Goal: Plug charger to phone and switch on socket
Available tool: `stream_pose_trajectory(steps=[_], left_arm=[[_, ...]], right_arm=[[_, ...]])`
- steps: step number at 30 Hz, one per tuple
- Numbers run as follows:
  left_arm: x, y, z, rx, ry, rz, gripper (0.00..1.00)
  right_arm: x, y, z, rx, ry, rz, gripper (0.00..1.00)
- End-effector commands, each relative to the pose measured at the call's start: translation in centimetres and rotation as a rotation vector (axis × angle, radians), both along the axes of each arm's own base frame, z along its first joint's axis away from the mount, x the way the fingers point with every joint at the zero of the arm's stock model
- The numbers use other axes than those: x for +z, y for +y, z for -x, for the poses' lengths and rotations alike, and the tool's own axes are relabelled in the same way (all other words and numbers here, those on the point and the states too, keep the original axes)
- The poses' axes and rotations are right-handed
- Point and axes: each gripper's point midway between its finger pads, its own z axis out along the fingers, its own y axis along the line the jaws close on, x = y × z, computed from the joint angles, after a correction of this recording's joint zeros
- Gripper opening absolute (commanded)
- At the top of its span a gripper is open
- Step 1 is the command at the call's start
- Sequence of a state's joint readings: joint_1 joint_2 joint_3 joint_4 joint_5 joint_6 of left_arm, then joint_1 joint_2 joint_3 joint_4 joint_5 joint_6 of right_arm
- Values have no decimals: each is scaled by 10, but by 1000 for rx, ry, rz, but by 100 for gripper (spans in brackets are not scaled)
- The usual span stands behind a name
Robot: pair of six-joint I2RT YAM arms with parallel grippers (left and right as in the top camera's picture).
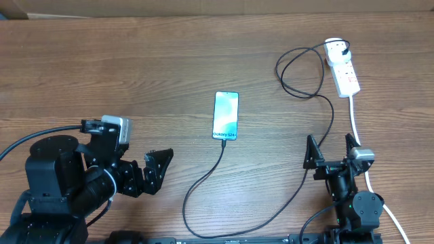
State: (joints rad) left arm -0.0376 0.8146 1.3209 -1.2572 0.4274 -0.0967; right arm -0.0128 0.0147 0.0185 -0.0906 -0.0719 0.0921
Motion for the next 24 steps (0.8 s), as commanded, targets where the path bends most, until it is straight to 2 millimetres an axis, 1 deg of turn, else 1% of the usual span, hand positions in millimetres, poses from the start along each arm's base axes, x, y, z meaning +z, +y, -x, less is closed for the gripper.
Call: stream_pose_trajectory(steps=[1,7,10,24], left_arm=[[4,-2,1,-19,-19,-2,99],[3,-2,1,-19,-18,-2,99],[3,-2,1,-19,-18,-2,100],[3,-2,1,-19,-18,-2,100]], right_arm=[[-1,-8,0,-39,-7,26,100],[-2,-10,0,-49,-13,174,100],[-2,-13,0,-64,-10,178,100],[-1,-12,0,-60,-14,173,100]])
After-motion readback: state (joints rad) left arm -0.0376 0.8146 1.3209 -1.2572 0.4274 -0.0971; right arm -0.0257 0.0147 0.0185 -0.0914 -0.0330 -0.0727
